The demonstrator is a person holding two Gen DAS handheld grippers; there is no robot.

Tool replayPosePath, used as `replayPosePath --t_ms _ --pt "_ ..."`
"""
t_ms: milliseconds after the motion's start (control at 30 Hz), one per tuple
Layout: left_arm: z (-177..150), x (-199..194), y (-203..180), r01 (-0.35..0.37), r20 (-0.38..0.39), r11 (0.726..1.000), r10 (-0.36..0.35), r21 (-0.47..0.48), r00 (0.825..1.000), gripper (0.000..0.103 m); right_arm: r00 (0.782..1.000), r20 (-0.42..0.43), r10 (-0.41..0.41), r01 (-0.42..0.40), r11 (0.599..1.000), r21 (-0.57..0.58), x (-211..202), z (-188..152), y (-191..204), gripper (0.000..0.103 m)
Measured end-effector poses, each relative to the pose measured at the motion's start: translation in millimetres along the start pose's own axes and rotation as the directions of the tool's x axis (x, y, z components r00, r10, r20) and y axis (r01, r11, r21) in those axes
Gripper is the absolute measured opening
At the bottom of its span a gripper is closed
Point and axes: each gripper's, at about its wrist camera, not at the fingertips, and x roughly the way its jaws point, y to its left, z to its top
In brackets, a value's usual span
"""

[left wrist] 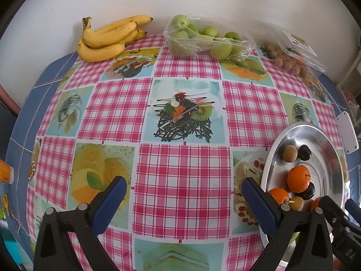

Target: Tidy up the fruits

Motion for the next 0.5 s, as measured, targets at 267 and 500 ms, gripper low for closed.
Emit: replayPosePath --t_ms 267,500 --pt "2.4 -5.7 -6.5 0.013 0.027 0.999 -0.014 0.045 1.0 0.103 1.0 0.018 0.019 -0.02 1.0 0.02 -2.3 1.2 -2.7 0.103" --pt "0.1 -17.8 -20.6 -0.045 0.084 0.989 0.033 0.142 0.996 0.103 0.998 0.046 0.034 -0.035 0.999 0.004 -8.8 -1.0 2.1 0.103"
